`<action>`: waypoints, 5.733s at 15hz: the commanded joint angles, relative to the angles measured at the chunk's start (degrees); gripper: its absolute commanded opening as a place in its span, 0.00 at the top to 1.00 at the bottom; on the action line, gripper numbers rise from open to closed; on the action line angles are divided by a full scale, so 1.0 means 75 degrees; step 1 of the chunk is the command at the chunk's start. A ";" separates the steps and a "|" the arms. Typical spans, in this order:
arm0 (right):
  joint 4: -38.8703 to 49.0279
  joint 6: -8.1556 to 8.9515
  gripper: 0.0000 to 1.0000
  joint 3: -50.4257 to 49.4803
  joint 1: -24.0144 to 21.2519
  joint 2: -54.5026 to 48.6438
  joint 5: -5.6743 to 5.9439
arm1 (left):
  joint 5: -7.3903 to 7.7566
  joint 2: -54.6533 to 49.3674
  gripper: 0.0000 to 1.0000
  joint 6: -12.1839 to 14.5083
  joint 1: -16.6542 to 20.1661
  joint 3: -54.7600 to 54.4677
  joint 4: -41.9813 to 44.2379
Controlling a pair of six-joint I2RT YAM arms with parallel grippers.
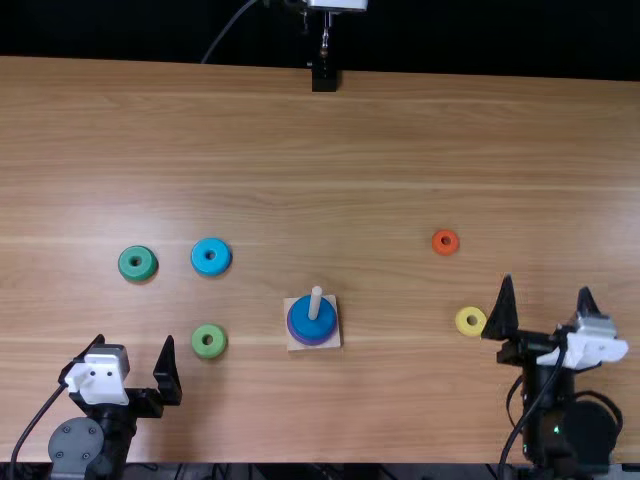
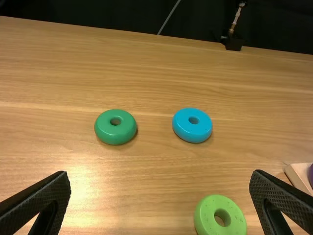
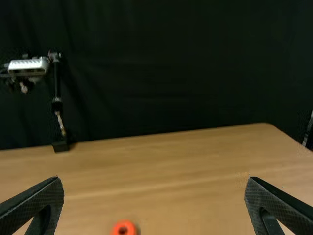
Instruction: Build the Hanoi tower: stack the rings onto the peg from bottom to top in this color order: purple, dark blue, light blue, dark green, light green, yellow, orange.
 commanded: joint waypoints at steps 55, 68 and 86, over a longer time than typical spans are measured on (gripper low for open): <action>-0.5293 -0.0089 0.00 -0.2029 -0.0566 -0.3216 -0.0148 | 0.0349 0.7083 0.00 0.2030 0.0389 0.6940 -0.0274; -0.5293 -0.0089 0.00 -0.2018 -0.0566 -0.3216 -0.0148 | 0.0236 1.3692 0.00 0.1411 -0.1017 1.0304 -0.4043; -0.5293 -0.0089 0.00 -0.2018 -0.0566 -0.3216 -0.0148 | 0.0278 1.5556 0.00 0.1271 -0.1299 1.0515 -0.2904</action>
